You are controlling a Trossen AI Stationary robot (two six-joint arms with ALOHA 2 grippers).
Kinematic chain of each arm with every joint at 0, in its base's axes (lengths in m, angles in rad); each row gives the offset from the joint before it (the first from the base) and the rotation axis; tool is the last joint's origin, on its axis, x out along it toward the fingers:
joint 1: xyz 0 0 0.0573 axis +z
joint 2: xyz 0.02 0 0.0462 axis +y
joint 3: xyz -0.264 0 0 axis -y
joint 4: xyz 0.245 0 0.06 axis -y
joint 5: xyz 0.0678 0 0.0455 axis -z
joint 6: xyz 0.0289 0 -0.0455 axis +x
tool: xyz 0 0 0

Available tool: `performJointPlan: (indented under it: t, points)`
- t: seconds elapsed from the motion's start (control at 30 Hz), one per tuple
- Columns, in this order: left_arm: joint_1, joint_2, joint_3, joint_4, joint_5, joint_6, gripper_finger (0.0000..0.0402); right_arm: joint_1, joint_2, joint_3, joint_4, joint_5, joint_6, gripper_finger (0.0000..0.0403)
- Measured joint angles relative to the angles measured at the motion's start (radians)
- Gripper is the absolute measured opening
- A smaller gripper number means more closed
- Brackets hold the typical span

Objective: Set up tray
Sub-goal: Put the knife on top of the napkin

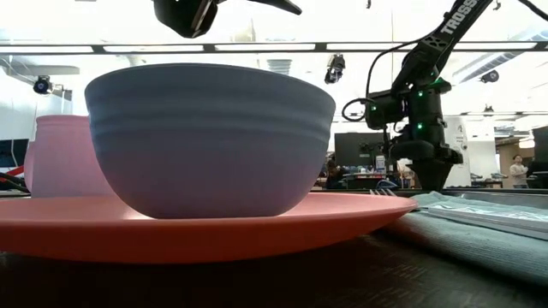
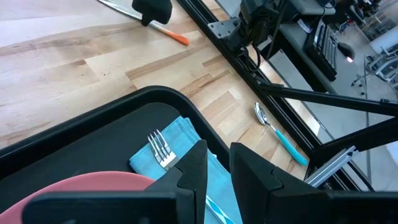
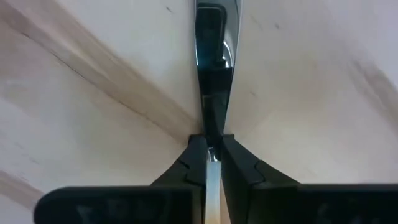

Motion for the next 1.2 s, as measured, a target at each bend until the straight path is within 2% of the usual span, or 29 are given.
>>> performJointPlan:
  t: [0.23, 0.4, 0.57, 0.73, 0.87, 0.97, 1.07, 1.2]
  points:
    - [0.0, 0.0, 0.0, 0.0, 0.0, 0.002, 0.005, 0.043, -0.187, -0.014, -0.052, -0.037, 0.151, 0.0014]
    - [0.0, 0.0, 0.0, 0.0, 0.0, 0.004, 0.005, 0.145, -0.335, -0.03, -0.111, -0.05, 0.309, 0.0014]
    - [0.0, 0.0, 0.0, 0.0, 0.0, 0.004, 0.005, 0.361, -0.453, -0.041, -0.11, -0.047, 0.625, 0.0013]
    - [0.0, 0.0, 0.0, 0.0, -0.001, 0.004, 0.005, 0.674, -0.513, -0.057, -0.039, 0.072, 1.045, 0.0013]
    - [0.0, 0.0, 0.0, 0.0, -0.006, 0.004, 0.005, 0.926, -0.49, -0.066, 0.119, 0.166, 1.34, 0.0013]
    - [0.0, 0.0, 0.0, 0.0, -0.008, 0.03, 0.005, 1.069, -0.429, -0.069, 0.247, 0.283, 1.525, 0.0013]
    - [0.0, 0.0, 0.0, -0.001, -0.008, 0.063, 0.005, 1.156, -0.339, -0.069, 0.314, 0.358, 1.666, 0.0013]
    - [0.0, -0.002, 0.0, -0.012, 0.023, 0.13, 0.005, 1.206, -0.192, -0.048, 0.421, 0.368, 1.781, 0.0013]
